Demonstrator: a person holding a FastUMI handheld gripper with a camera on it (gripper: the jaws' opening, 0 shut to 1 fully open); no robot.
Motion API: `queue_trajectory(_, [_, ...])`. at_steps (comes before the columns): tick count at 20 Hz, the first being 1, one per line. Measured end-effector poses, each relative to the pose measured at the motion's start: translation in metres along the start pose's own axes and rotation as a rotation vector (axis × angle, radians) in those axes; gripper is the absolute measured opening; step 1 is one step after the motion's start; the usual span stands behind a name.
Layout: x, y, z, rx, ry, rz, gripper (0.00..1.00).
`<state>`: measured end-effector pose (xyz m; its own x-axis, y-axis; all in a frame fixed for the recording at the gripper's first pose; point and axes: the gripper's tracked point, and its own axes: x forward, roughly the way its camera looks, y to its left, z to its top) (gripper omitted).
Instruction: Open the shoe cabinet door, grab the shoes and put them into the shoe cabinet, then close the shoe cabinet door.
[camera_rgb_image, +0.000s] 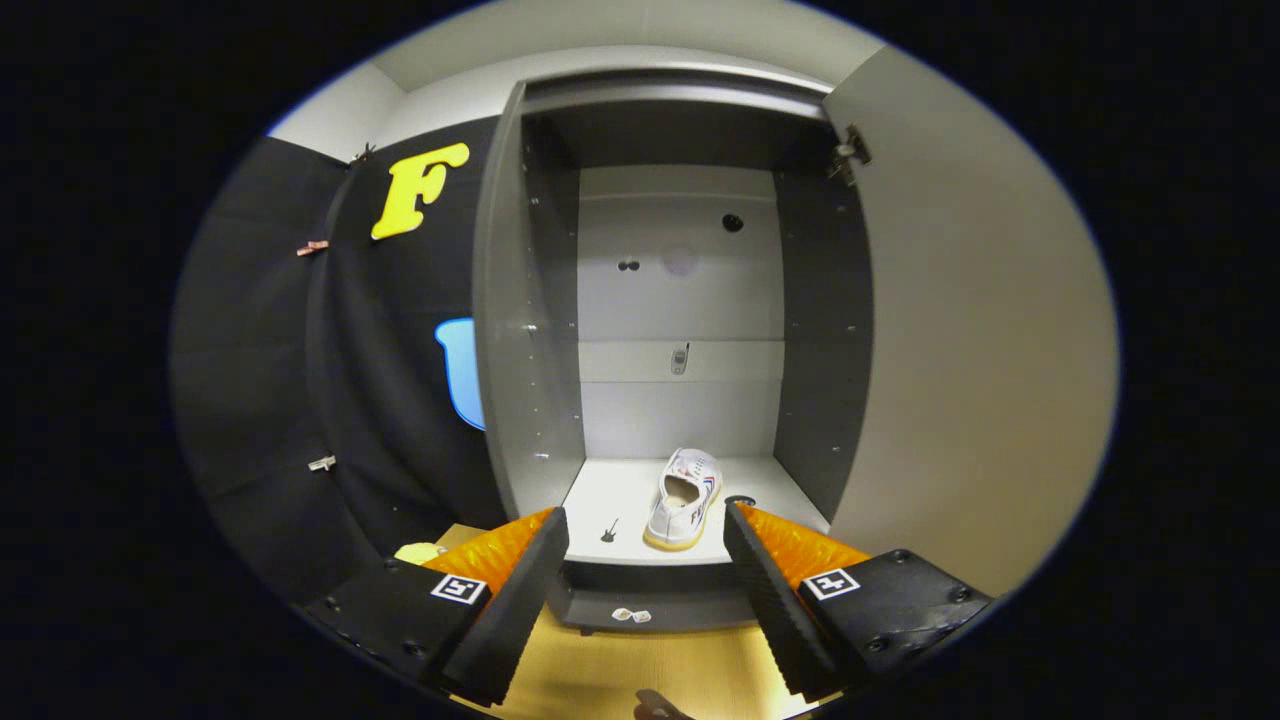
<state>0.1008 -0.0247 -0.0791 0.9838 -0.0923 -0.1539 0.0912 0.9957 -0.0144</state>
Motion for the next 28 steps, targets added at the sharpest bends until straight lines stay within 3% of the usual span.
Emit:
queue_trajectory(8, [-0.127,-0.041,0.032,0.060,-0.088,-0.066,0.98])
queue_trajectory(17, [-0.230,-0.180,0.062,0.072,-0.158,-0.172,0.97])
queue_trajectory(22, [-0.235,-0.249,0.059,0.070,-0.147,-0.147,0.97])
queue_trajectory(28, [-0.203,-0.285,0.037,0.095,-0.068,-0.065,0.98])
